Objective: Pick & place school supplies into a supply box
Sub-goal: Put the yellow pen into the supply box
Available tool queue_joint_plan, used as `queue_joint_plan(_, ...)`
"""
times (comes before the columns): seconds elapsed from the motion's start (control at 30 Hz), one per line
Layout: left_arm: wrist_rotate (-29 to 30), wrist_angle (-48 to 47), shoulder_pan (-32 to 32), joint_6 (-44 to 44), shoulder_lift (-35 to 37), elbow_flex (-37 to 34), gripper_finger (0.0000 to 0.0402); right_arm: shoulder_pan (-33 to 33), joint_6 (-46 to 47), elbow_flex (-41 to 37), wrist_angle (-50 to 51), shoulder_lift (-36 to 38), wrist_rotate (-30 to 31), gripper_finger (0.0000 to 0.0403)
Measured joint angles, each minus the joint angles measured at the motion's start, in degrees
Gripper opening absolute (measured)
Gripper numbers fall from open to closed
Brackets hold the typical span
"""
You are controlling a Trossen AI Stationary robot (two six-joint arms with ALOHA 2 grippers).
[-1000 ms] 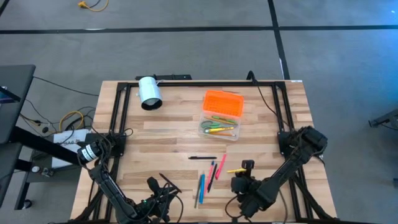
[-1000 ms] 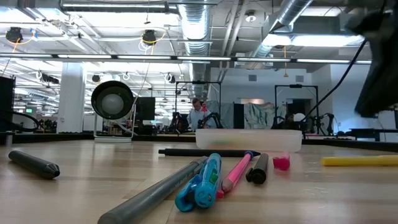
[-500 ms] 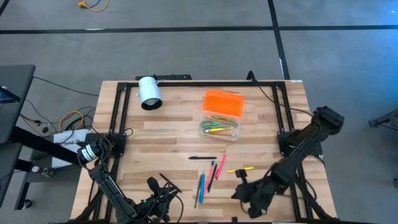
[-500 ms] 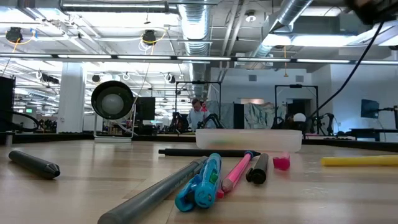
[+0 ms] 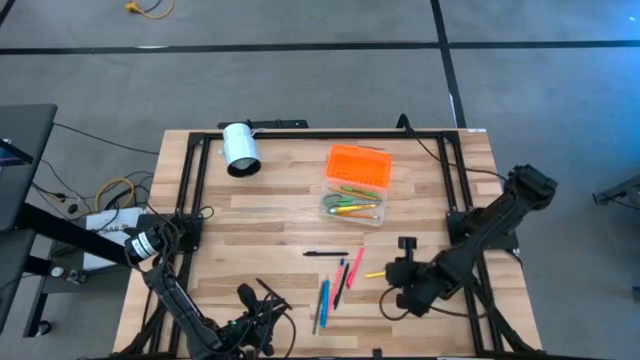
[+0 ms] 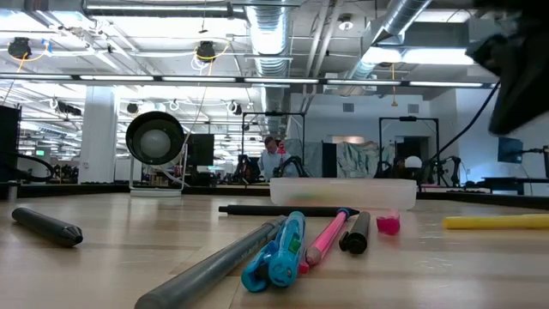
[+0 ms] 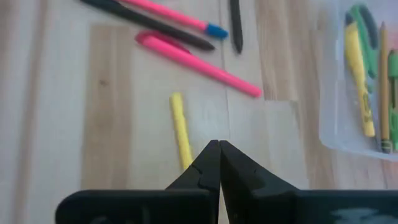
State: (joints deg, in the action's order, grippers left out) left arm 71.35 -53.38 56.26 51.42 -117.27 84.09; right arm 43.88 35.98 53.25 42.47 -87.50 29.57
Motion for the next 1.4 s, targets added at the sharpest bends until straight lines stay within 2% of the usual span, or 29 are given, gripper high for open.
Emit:
queue_joint_plan(0.2, -0.15, 0.17, -0.10, 0.02, 0.00, 0.00, 0.0080, -2.62, 0.31, -0.39, -1.22, -6.16, -6.74, 0.0002)
queue_joint_plan(0.3, -0.45, 0.19, -0.10, 0.02, 0.00, 0.00, 0.0080, -3.87, 1.11, -0.39, -2.00, -7.41, -7.74, 0.0019)
queue_joint_plan(0.67, -0.52, 0.15, -0.10, 0.09, 0.00, 0.00, 0.0080, -4.55, 1.05, -0.34, -3.14, -5.69, -9.29, 0.0178)
queue_joint_plan(0.8, -0.54, 0.18, -0.10, 0.14, 0.00, -0.02, 0.0080, -4.67, 1.10, -2.74, -5.26, -6.63, -11.14, 0.0207)
queue_joint_plan(1.0, -0.52, 0.15, -0.10, 0.15, 0.00, -0.02, 0.0080, -5.03, 1.12, -6.89, -12.47, -6.20, -12.45, 0.0197)
queue_joint_plan(1.23, -0.50, 0.17, -0.45, 0.17, 0.00, -0.02, 0.0080, -6.76, 4.47, -10.63, -15.54, -5.91, -16.89, 0.0147)
queue_joint_plan(1.4, -0.50, 0.17, -0.49, 0.17, 0.00, -0.02, 0.0080, -6.84, 3.02, -11.80, -18.52, -5.87, -17.06, 0.0111)
